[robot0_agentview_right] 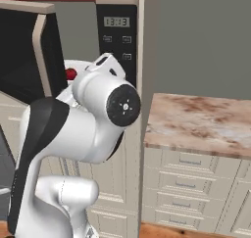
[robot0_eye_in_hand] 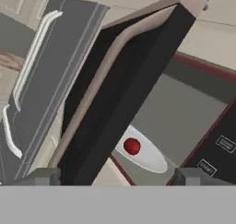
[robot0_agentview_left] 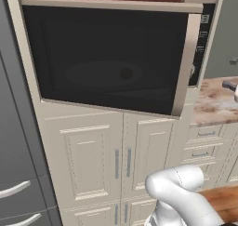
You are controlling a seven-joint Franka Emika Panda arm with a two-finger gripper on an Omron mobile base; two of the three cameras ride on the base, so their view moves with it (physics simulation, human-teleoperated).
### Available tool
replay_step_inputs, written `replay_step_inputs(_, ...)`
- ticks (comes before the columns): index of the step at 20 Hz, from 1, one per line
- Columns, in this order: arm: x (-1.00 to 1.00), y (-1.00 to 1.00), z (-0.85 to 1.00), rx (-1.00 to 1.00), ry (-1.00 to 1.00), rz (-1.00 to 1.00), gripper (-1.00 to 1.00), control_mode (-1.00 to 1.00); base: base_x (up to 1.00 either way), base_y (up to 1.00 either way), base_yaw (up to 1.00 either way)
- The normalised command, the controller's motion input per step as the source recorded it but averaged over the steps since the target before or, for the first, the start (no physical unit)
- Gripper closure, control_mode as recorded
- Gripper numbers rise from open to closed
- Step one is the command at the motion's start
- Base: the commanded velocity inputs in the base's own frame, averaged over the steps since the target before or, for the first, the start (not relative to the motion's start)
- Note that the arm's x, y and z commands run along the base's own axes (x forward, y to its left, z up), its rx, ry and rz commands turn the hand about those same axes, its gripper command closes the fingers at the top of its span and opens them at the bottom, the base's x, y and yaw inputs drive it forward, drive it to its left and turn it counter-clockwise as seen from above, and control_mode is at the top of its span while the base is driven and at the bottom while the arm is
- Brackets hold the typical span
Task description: Open the microwave door.
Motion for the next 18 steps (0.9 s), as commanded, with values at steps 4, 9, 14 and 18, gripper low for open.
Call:
replay_step_inputs(4, 0.3, 0.04, -0.17, -0.49, -0.47, 0.16, -1.0, -1.0, 0.0, 0.0, 0.0)
replay_step_inputs(9, 0.51, 0.01, 0.0, -0.25, -0.22, 0.16, -1.0, -1.0, 0.0, 0.0, 0.0)
replay_step_inputs(14, 0.64, 0.11, 0.0, -0.07, -0.03, 0.23, -1.0, -1.0, 0.0, 0.0, 0.0)
replay_step_inputs(18, 0.56, 0.42, -0.02, -0.06, -0.11, 0.22, -1.0, -1.0, 0.0, 0.0, 0.0)
